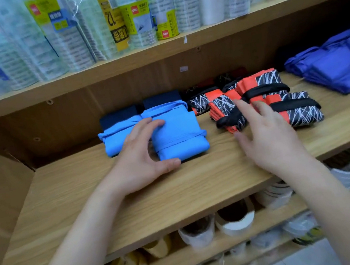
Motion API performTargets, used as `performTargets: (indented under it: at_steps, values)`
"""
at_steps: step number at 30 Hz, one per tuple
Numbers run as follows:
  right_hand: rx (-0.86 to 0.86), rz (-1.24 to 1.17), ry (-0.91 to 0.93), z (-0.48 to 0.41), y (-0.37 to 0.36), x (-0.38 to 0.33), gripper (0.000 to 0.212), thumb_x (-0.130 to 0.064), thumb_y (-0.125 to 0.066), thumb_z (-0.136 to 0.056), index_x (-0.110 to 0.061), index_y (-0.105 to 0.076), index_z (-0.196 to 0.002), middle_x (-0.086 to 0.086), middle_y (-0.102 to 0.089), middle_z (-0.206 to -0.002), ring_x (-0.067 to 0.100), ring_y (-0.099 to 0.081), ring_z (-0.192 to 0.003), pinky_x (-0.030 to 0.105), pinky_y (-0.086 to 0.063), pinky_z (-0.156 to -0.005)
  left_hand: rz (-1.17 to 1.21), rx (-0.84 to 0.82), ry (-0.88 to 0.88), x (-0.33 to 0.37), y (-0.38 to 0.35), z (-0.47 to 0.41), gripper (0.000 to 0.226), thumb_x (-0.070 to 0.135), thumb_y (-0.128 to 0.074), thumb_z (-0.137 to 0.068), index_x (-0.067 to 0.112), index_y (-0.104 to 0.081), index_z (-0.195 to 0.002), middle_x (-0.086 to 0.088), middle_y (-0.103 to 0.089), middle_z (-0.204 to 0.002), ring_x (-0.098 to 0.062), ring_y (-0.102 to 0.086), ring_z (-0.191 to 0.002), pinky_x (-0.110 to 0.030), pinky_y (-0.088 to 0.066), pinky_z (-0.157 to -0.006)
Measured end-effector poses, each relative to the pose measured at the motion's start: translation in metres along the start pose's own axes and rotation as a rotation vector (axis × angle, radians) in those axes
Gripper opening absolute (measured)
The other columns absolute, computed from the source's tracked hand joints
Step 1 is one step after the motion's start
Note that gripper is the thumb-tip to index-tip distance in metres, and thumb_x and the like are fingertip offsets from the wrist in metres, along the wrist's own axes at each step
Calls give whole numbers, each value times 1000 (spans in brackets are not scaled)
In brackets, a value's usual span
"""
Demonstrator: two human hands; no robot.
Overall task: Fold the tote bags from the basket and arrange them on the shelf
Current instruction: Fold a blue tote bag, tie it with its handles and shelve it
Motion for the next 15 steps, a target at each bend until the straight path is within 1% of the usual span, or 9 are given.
performTargets:
  at_steps: [2,4,5,6,8,9,12,13,15]
  values:
    - [-59,27,40,-5,-9,-6,63,-27,-58,-94,-31,-31,-151,13,-39,-149,36,-45,-124,40,-36,-103,-118,124,-24,7,12,-1,68,53,-72,-73,31,-51,-134,7,-35,-151,-19,-32,-134,-28,-23,-110]
    - [-56,36,85,-7,-10,-14,60,-28,-58,-94,-32,-35,-150,10,-43,-145,34,-46,-121,40,-36,-103,-177,269,-145,33,25,-5,53,49,-61,-80,24,-61,-126,2,-47,-145,-25,-42,-127,-34,-30,-108]
    - [-59,45,91,-8,-11,-16,60,-31,-58,-94,-33,-36,-149,9,-44,-143,34,-46,-119,40,-37,-102,-188,286,-209,49,26,-9,50,49,-57,-82,21,-64,-123,-1,-52,-141,-27,-45,-124,-38,-35,-107]
    - [-62,53,92,-9,-12,-18,60,-33,-59,-93,-34,-36,-149,8,-44,-142,33,-46,-118,40,-37,-101,-211,264,-256,63,21,-16,50,51,-54,-84,21,-64,-123,-1,-54,-139,-27,-47,-124,-42,-38,-106]
    - [-38,57,84,-9,-11,-17,60,-36,-61,-92,-33,-39,-147,7,-50,-137,33,-48,-113,40,-39,-98,-346,133,-279,88,0,-34,49,54,-54,-85,26,-62,-125,3,-52,-140,-23,-43,-129,-43,-37,-105]
    - [24,46,77,-8,-3,-14,57,-35,-62,-91,-30,-44,-145,8,-55,-131,34,-50,-108,41,-41,-95,-445,81,-283,97,-12,-44,48,56,-55,-85,29,-62,-124,5,-53,-137,-22,-42,-129,-43,-34,-105]
    - [364,75,-51,7,43,11,44,-41,-66,-86,-21,-61,-126,13,-61,-113,37,-49,-101,45,-46,-84,-604,13,-268,114,-39,-65,47,66,-49,-82,30,-61,-110,6,-60,-118,-24,-49,-120,-49,-27,-108]
    - [411,103,-141,11,54,25,47,-46,-65,-86,-22,-60,-125,15,-58,-115,37,-47,-104,47,-45,-83,-617,-2,-252,113,-46,-71,48,67,-49,-81,30,-59,-110,4,-61,-117,-25,-51,-119,-51,-25,-110]
    - [297,166,-369,10,55,61,63,-62,-58,-84,-28,-47,-136,18,-46,-131,39,-39,-120,52,-42,-90,-621,-18,-241,114,-53,-79,46,65,-52,-82,28,-55,-110,1,-62,-115,-27,-55,-115,-52,-23,-111]
Point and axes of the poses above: each hand's wrist, its own z-axis away from the middle knuckle, its own y-axis out of the back of the hand, x = y × z, the point moved 10 cm from there along -z, towards the middle knuckle
